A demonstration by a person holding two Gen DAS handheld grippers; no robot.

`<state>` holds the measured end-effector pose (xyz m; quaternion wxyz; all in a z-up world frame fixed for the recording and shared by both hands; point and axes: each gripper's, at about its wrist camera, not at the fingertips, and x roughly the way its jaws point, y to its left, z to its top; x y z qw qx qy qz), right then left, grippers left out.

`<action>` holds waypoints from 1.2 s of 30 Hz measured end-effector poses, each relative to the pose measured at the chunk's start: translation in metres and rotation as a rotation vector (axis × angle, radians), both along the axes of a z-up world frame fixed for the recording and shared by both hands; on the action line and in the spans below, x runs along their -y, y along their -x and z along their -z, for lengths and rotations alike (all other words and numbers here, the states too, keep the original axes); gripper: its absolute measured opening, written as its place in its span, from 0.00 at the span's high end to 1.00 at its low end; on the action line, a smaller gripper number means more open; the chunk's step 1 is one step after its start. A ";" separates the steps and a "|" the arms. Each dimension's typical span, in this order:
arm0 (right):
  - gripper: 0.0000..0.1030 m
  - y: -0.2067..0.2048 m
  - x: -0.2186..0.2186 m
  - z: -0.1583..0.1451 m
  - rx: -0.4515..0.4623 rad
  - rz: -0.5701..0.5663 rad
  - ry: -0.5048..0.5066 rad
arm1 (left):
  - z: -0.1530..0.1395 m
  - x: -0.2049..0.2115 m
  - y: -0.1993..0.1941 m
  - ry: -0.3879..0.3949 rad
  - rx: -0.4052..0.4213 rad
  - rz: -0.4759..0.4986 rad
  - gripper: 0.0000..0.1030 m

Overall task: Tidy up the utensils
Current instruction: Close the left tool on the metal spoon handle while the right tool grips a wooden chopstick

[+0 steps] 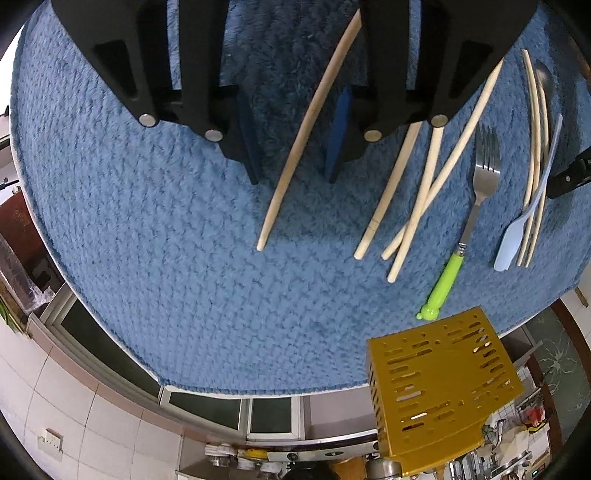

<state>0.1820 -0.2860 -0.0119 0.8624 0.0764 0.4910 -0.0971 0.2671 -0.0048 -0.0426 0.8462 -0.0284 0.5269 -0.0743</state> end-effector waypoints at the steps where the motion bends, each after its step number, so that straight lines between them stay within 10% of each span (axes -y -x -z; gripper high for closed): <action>1: 0.65 0.000 0.002 0.000 -0.002 -0.001 -0.008 | 0.000 0.001 -0.002 -0.002 -0.013 -0.003 0.73; 13: 0.74 -0.010 -0.003 0.001 -0.011 0.001 0.001 | 0.004 0.027 -0.007 -0.114 -0.013 -0.006 0.70; 36: 0.94 0.003 0.006 -0.003 0.139 -0.012 -0.067 | 0.000 0.004 0.003 -0.007 0.070 -0.031 0.97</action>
